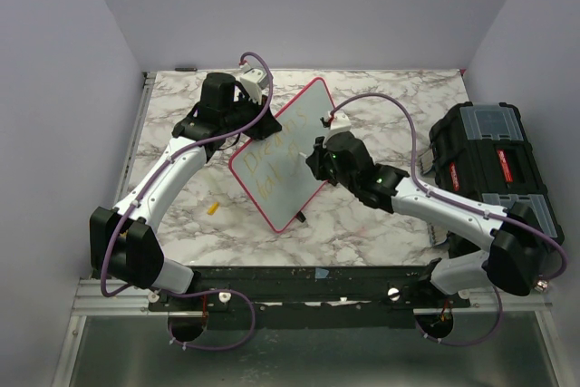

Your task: Write a sentence on the whiteboard

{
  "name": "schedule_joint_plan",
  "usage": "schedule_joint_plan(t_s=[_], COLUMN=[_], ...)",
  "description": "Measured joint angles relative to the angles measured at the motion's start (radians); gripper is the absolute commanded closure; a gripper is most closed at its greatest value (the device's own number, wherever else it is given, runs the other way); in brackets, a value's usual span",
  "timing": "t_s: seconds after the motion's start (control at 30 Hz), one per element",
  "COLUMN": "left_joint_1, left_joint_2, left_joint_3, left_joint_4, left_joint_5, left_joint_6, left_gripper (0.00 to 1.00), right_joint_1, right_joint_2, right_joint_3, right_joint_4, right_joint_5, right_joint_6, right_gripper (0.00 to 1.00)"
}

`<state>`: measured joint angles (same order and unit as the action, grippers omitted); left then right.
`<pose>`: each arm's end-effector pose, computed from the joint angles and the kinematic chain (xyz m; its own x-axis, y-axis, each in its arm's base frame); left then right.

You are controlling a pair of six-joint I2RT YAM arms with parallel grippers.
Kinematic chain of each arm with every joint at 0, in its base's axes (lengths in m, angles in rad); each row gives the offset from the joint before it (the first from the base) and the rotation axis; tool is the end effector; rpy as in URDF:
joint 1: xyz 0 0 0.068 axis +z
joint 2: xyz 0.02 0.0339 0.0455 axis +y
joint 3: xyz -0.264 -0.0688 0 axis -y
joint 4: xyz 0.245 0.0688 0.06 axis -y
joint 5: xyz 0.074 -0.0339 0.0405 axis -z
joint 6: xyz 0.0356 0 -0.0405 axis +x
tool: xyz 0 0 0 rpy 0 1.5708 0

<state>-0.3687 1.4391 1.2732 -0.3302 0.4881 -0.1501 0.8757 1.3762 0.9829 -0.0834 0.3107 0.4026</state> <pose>0.3014 -0.1344 0.3437 -0.5441 0.0687 -0.8362 0.6287 0.6933 -0.3522 0.2095 0.2343 0.2845 -0.4887 -0.0036 -0.8724 -0.3975 0.8910 0.2191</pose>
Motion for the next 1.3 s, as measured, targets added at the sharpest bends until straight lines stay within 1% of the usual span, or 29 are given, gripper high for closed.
schedule_joint_plan(t_s=[0.3,0.73,1.3], left_joint_1=[0.0,0.0,0.0], left_joint_2=[-0.001,-0.001,-0.002], left_joint_3=[0.0,0.0,0.0], left_joint_4=[0.0,0.0,0.0], left_joint_5=[0.002,0.002,0.002], left_joint_6=[0.0,0.0,0.0], left_gripper=[1.0,1.0,1.0], right_joint_1=[0.0,0.0,0.0], right_joint_2=[0.007,-0.038,0.036], right_joint_3=[0.063,0.064,0.09], right_joint_4=[-0.016,-0.036,-0.036], right_joint_5=[0.031,0.053,0.056], right_joint_6=[-0.016,-0.016,-0.031], right_gripper=[0.99,0.99,0.99])
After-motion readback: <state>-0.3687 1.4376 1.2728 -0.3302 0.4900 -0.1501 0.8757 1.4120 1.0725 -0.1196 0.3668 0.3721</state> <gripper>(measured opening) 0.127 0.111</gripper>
